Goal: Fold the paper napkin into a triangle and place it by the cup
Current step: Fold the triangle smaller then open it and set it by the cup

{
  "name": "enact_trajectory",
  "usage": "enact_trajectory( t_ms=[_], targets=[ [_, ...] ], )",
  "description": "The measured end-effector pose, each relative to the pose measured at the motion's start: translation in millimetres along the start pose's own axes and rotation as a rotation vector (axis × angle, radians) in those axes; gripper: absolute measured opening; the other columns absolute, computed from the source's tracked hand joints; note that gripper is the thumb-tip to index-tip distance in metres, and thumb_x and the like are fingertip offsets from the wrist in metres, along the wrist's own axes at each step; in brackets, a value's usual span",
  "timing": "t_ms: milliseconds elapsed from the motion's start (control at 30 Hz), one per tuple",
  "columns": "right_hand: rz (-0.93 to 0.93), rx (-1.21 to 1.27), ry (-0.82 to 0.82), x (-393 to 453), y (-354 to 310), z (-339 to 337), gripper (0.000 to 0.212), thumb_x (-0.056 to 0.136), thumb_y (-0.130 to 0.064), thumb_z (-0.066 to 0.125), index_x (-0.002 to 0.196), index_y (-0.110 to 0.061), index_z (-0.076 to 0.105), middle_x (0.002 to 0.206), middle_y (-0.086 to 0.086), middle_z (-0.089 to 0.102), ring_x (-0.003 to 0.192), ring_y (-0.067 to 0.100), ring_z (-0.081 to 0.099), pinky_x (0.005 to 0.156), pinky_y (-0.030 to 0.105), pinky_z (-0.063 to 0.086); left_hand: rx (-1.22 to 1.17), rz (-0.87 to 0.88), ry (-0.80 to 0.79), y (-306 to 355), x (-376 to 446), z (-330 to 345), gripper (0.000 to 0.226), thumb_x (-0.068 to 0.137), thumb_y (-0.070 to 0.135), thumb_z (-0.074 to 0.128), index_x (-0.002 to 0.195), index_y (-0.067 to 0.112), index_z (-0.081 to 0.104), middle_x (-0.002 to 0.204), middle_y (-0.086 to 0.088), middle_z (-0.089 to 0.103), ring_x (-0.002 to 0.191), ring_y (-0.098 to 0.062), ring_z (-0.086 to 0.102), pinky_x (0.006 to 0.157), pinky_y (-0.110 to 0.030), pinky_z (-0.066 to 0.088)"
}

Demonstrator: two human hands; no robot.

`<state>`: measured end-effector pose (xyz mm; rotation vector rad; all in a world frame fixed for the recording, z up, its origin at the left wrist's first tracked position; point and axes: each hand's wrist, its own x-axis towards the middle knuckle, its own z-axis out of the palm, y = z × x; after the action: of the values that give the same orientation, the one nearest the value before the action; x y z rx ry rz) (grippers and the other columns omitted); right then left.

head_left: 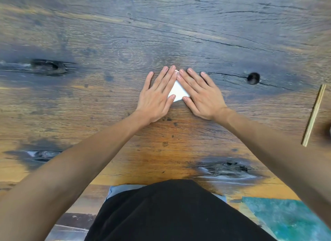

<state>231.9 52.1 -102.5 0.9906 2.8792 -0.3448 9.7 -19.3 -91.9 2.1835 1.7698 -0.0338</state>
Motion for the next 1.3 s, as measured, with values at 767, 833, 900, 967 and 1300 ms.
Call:
enact_trajectory(
  t_ms=[767, 833, 900, 967, 1300],
  targets=[
    [-0.022, 0.053, 0.032, 2, 2, 3, 0.07, 0.106, -0.046, 0.034, 0.167, -0.017, 0.013, 0.174, 0.002, 0.014, 0.161, 0.019, 0.01, 0.13, 0.046, 0.013, 0.002, 0.044, 0.019, -7, 3, 5, 0.072, 0.104, 0.049, 0.026, 0.161, 0.009, 0.008, 0.171, -0.007, 0.007, 0.158, -0.021, 0.003, 0.126, -0.054, 0.012],
    [-0.011, 0.076, 0.001, 2, 0, -7, 0.07, 0.106, -0.047, 0.036, 0.166, -0.018, 0.015, 0.174, 0.002, 0.015, 0.161, 0.019, 0.01, 0.129, 0.047, 0.014, -0.031, 0.055, -0.03, -6, 3, -5, 0.077, 0.103, 0.056, 0.025, 0.162, 0.009, 0.007, 0.171, -0.006, 0.005, 0.158, -0.021, 0.002, 0.126, -0.054, 0.012],
    [-0.001, 0.187, -0.05, 2, 0, -21, 0.071, 0.106, -0.05, 0.038, 0.166, -0.021, 0.016, 0.174, 0.0, 0.015, 0.161, 0.017, 0.009, 0.13, 0.046, 0.012, -0.098, 0.073, -0.085, -9, 1, -18, 0.08, 0.102, 0.06, 0.025, 0.162, 0.012, 0.005, 0.171, -0.006, 0.003, 0.158, -0.02, 0.0, 0.126, -0.053, 0.011],
    [0.073, 0.434, -0.089, 5, 0, -35, 0.07, 0.106, -0.05, 0.042, 0.166, -0.024, 0.017, 0.174, -0.004, 0.014, 0.161, 0.015, 0.009, 0.13, 0.044, 0.01, -0.254, 0.076, -0.095, -15, -1, -34, 0.076, 0.103, 0.056, 0.031, 0.162, 0.017, 0.004, 0.171, -0.002, 0.0, 0.158, -0.019, -0.001, 0.128, -0.047, 0.01],
    [0.489, 0.603, -0.068, 38, -7, -68, 0.053, 0.097, -0.028, 0.061, 0.147, -0.014, 0.048, 0.127, 0.004, 0.061, 0.121, 0.026, 0.055, 0.1, 0.041, 0.048, -0.575, -0.355, -0.032, 1, -2, -67, 0.053, 0.095, 0.026, 0.064, 0.142, 0.007, 0.049, 0.131, -0.011, 0.057, 0.122, -0.03, 0.05, 0.107, -0.045, 0.041]
  ],
)
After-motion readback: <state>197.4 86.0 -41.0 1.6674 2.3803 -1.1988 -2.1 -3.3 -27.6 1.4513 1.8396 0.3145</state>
